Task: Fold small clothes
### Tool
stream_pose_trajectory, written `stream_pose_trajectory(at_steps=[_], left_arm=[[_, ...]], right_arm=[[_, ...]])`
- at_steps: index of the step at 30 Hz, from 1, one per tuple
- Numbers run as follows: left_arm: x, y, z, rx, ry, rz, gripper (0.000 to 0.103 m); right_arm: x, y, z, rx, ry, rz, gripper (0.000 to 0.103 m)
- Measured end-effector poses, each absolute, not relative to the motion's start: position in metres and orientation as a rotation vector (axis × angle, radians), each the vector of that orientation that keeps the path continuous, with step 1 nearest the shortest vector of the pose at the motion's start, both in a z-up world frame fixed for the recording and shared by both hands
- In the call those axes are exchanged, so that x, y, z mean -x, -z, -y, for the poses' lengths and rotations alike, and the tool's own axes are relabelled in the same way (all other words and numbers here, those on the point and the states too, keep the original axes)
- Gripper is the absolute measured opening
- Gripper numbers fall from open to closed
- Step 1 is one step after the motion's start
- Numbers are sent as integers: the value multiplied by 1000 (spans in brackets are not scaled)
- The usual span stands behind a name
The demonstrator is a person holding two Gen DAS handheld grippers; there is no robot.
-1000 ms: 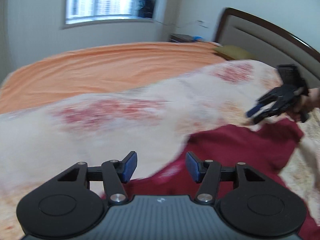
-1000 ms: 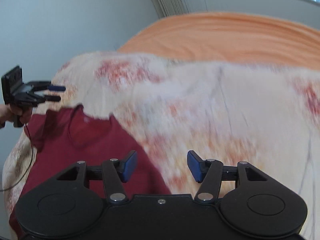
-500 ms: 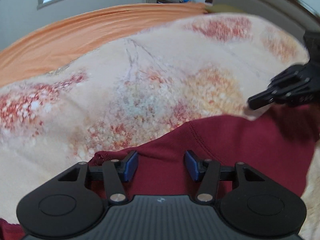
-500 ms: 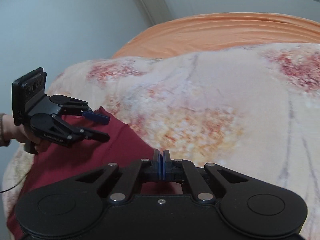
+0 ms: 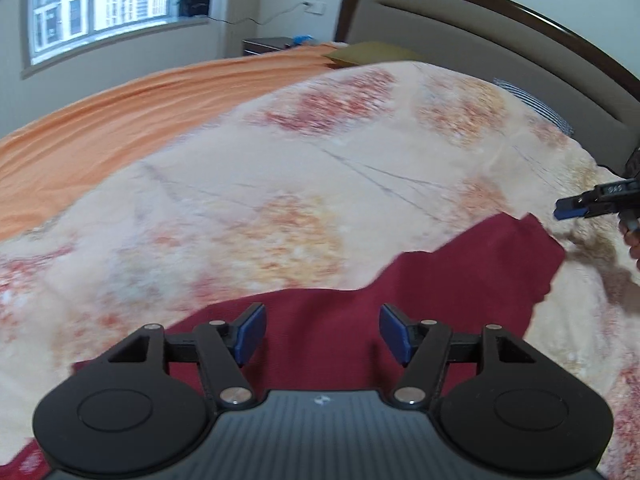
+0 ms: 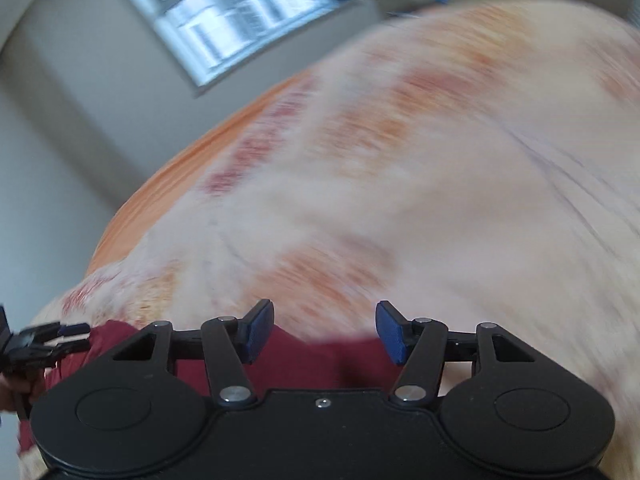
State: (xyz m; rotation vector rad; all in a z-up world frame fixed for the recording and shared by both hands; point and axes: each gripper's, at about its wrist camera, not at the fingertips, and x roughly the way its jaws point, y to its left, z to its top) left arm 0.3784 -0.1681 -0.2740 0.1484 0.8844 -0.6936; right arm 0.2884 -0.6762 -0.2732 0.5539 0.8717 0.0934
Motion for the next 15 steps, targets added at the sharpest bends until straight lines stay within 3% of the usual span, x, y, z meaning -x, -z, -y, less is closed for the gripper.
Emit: stream_pose_trajectory(at_steps=[7,9,10,11,15], left_arm=[[-376,284,206,-164,723,-931,68],[-378,286,210,-148,728,-950,68],[-378,288,212,-150,725,-960,68],[-379,290,216,-151,727,-971,68],[-377,288,234,-135,773,-951,68]], right_arm=[[-272,330,690,-808,-50,-883,37],[-271,346,695,-935,-100,-872,26],[-271,350,693,-941,-113,-883,9],[-270,351,692,-932,-108,-884,5],[-261,312,722,-938,-44,-714,4]])
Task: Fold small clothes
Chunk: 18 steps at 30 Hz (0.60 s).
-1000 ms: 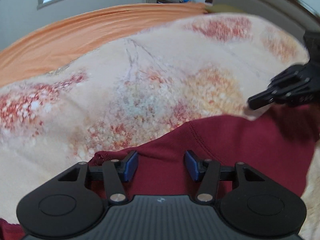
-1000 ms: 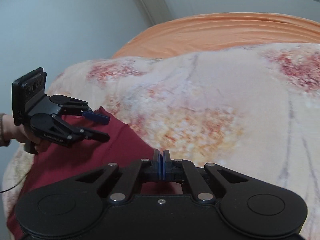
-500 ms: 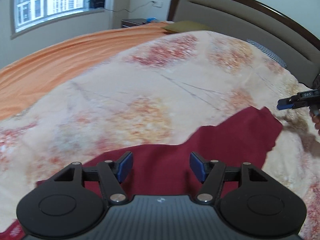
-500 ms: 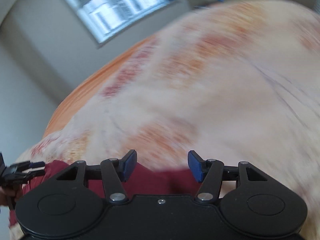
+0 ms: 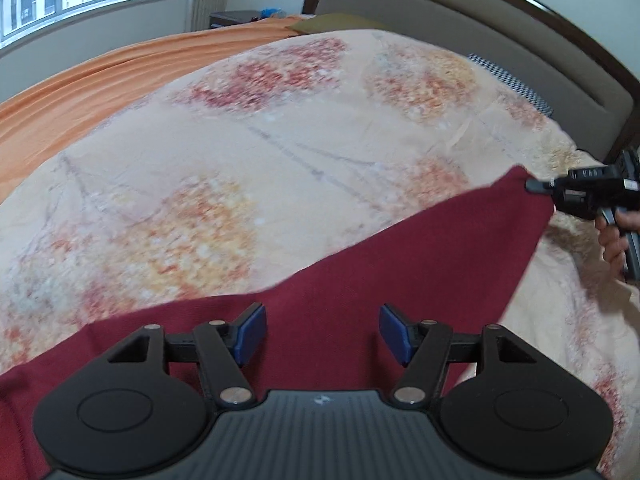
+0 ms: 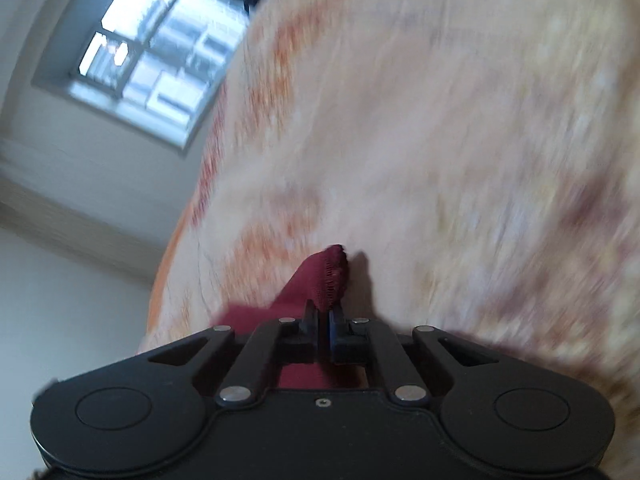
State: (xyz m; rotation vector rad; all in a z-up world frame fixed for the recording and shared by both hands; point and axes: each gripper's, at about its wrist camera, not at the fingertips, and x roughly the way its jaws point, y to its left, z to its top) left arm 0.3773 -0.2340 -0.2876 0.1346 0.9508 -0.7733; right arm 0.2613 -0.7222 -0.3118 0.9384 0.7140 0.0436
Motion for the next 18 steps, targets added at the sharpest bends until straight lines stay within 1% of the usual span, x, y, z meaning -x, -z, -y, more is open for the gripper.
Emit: stream_pose_trajectory(at_steps=[2,4,5,6,7,8,9,10,11,12,15,18], left_arm=[[-378,291,246,-125,781,-940,70],[-380,304,259,-142,749,-958,73],[-383,316,266,-168,713,-988,73],[-384,325,269,-188,688,-1009,73],[-384,329,271,-197,680,-1010,73],[-383,328,271,-204,681,-1000,73],[-382,324,271,-207,686,-991,73],[-380,317,269,-205,698,-976,73],[-378,312,266,-207,708,-957,73],[-376,307,263,-216,710,-944,73],[-375,300,253,-221,703,-939,73],[-375,301,245,-224,687,-961,73]], right_arm=[[-261,285,735,-847,-33,-687,4],[-273,274,730,-703,-56,-762,4],[-280,279,726,-684,-64,-812,7],[-286,288,721,-664,-62,-865,11],[-292,297,717,-640,-46,-914,23],[-292,302,716,-634,-27,-928,26],[-286,303,720,-660,-12,-902,26],[-276,300,726,-717,5,-847,34],[-263,299,732,-758,18,-802,48],[-253,298,734,-793,28,-770,51],[-225,305,735,-922,26,-749,52],[-212,322,727,-993,26,-765,48]])
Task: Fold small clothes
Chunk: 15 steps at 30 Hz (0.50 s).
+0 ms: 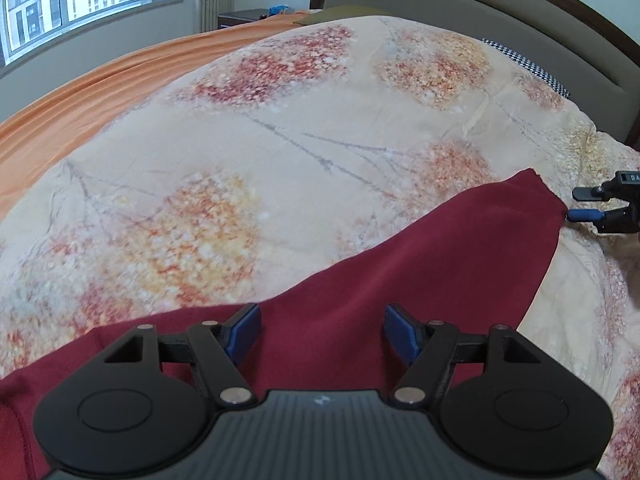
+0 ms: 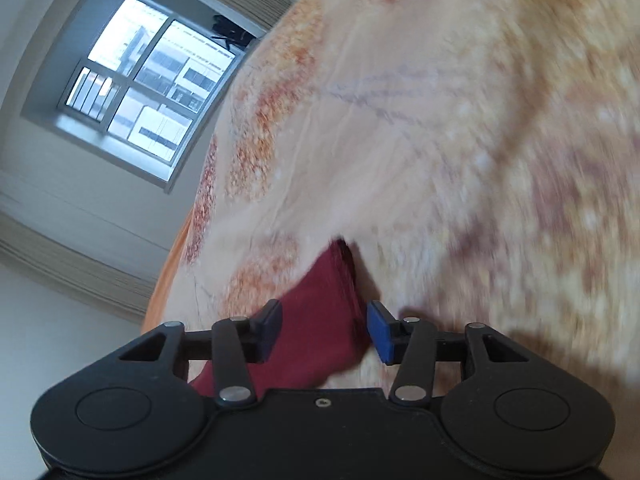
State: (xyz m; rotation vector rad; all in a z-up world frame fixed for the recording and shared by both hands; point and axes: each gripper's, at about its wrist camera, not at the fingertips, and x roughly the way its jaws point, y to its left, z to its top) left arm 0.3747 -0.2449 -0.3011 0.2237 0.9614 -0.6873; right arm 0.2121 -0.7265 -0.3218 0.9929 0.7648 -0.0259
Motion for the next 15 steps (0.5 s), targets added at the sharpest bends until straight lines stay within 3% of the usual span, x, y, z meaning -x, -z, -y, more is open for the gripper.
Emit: stream_pose_trajectory(at_steps=[4,7,13,15], left_arm=[[-375,313,239,-222,664,-1004,73],[-380,329,239,-199,631,-1043,76],[-387,311,212,51,602,-1032,71],[-381,296,184,209,614,-1009,75]], right_arm=[[-219,348,716,-1060,55,-758,34],[-227,356,715,-1104,115,-722,10],[-261,279,663,-798,-14,-662,6],[-275,250,624,-694,-131,-660,6]])
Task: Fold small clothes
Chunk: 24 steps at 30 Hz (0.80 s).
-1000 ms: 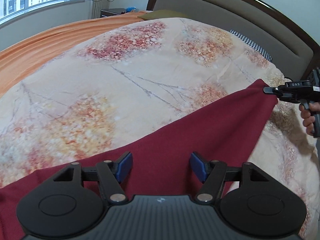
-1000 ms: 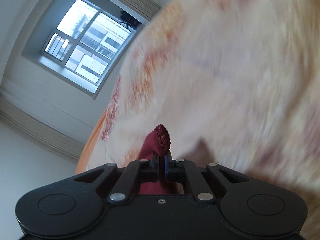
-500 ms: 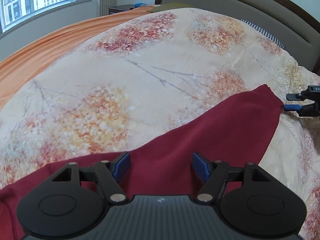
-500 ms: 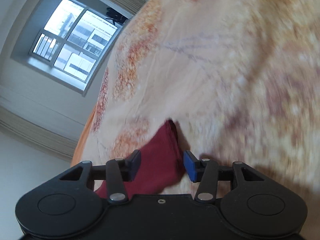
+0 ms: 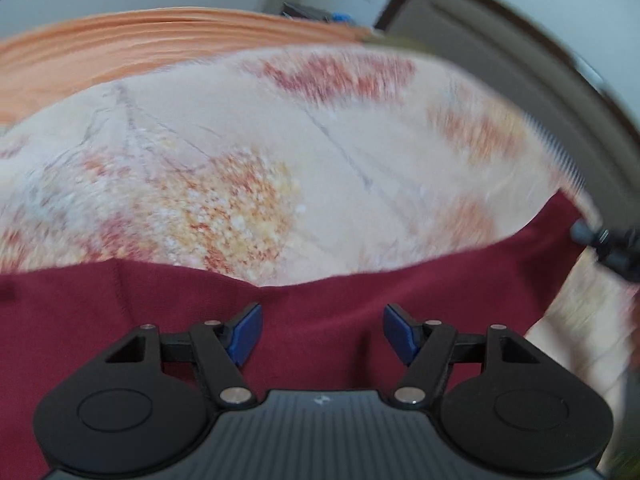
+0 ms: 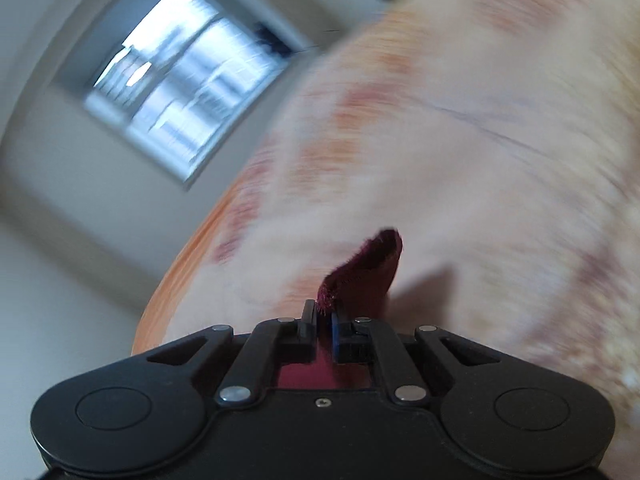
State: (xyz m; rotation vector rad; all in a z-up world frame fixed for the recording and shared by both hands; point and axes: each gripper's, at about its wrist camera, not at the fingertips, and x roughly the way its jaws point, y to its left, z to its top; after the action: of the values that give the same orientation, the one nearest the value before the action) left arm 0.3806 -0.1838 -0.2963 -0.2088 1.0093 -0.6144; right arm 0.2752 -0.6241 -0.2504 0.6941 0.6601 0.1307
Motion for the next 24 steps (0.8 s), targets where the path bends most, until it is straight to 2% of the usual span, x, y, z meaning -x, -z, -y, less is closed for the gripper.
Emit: stream_pose_trajectory(at_steps=[2,3,5,8,9,10,12,15,17,19,24], left_arm=[[-370,286,151,354,617,-997,87],[-363,284,134,415,619,-994,88],[-350,286,102,509,599,-1005,88],[-340,302,68,576,526,-1054,88],[-339,307,63,591,508,-1071,88],[-340,312,58,607,503,-1081,85],[-341,315,62,600,515,-1086,84],[-342,313,83,548,600,-1075,75],[-341,315,104,516,645,-1092,65],[-342,318,124,462,660,-1109,60],[-343,327,144,403,587,-1143,41]], right_arm=[[-288,230,576,-581,-242,-668,6],[-294,224,550,-542,-297,-671,6],[-303,219,488,-474,-400,-678,6],[-308,243,403,-395,-479,-728,7],[-309,258,379,-354,-495,-758,8],[-309,274,355,-310,-503,-814,16],[-303,295,337,-320,-520,-896,19],[-278,291,348,-338,-519,-877,26],[-260,285,362,-348,-500,-871,37],[-243,277,383,-340,-474,-871,38],[-218,270,422,-337,-400,-876,38]])
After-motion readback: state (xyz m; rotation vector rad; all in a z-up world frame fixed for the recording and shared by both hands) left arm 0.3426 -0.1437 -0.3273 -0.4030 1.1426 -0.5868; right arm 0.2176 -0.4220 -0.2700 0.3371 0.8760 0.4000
